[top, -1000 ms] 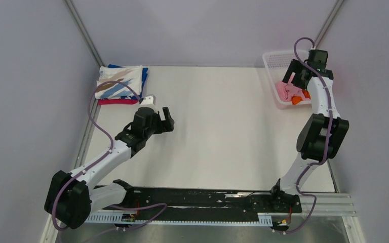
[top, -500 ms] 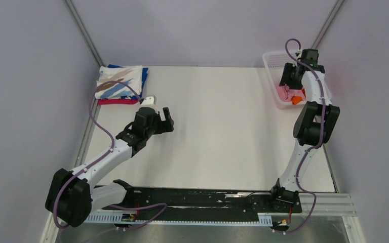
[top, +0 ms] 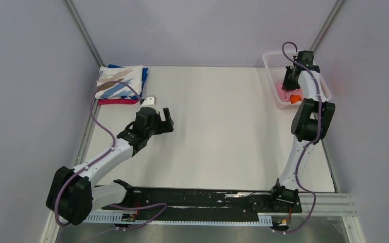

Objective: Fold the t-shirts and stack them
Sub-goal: Grab crumpled tshirt from bin with the right arm, then move the tshirt to the center of the board

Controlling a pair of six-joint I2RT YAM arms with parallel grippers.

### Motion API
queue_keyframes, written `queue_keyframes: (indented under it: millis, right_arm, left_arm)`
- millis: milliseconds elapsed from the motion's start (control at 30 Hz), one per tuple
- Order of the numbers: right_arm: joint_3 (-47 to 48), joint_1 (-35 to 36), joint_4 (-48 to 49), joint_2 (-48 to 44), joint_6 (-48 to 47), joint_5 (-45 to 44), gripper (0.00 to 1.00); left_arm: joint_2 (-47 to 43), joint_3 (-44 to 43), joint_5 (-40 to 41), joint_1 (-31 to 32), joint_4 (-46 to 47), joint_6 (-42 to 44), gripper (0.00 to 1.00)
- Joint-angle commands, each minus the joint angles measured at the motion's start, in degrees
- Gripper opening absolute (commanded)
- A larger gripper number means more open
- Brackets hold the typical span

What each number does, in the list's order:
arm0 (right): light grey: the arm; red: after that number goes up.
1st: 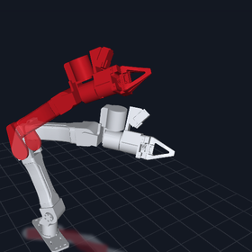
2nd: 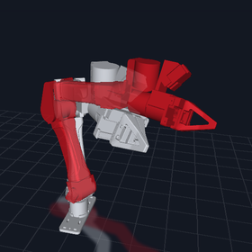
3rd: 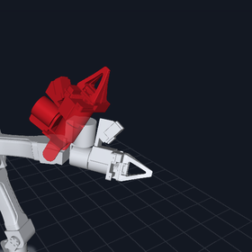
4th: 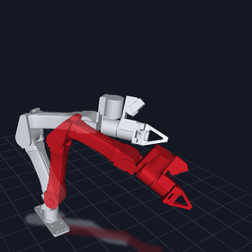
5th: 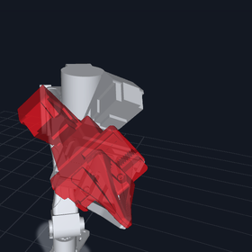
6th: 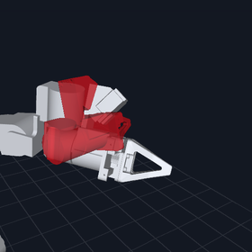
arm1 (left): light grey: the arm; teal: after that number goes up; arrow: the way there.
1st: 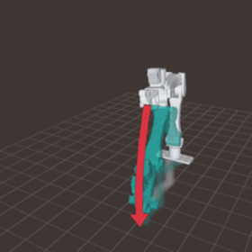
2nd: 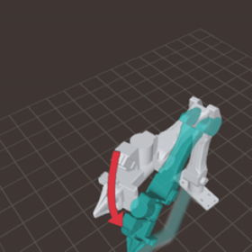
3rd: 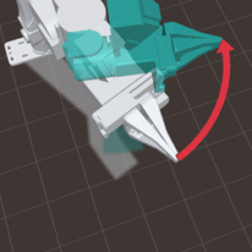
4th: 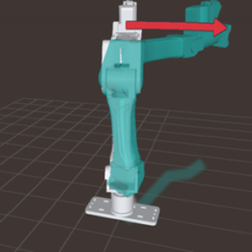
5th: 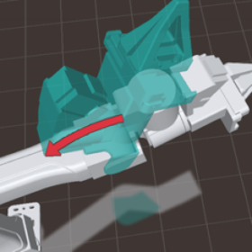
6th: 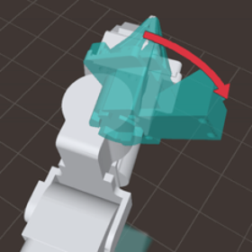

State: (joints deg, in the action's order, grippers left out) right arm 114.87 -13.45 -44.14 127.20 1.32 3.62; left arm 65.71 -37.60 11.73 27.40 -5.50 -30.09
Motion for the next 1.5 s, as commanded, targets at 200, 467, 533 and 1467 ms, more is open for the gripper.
queue_keyframes:
  millis: [200,467,533,1467]
  right_arm:
    - [8.61,0.45,9.24,-6.69,4.47,-3.53,0.00]
    - [-0.83,0.36,36.39,-22.62,12.63,-2.73,0.00]
    - [-1.22,0.40,41.47,-24.74,13.96,-1.41,0.00]
    - [-23.77,40.90,27.43,-47.28,18.80,-6.01,0.00]
  left_arm:
    - [-1.42,-2.53,2.45,0.15,-0.94,0.56,1.00]
    - [-5.07,-2.19,4.25,0.14,-3.03,0.62,1.00]
    - [-6.20,-1.88,4.73,0.19,-3.30,0.60,1.00]
    - [-21.67,0.24,11.16,0.20,-15.11,-5.40,1.00]
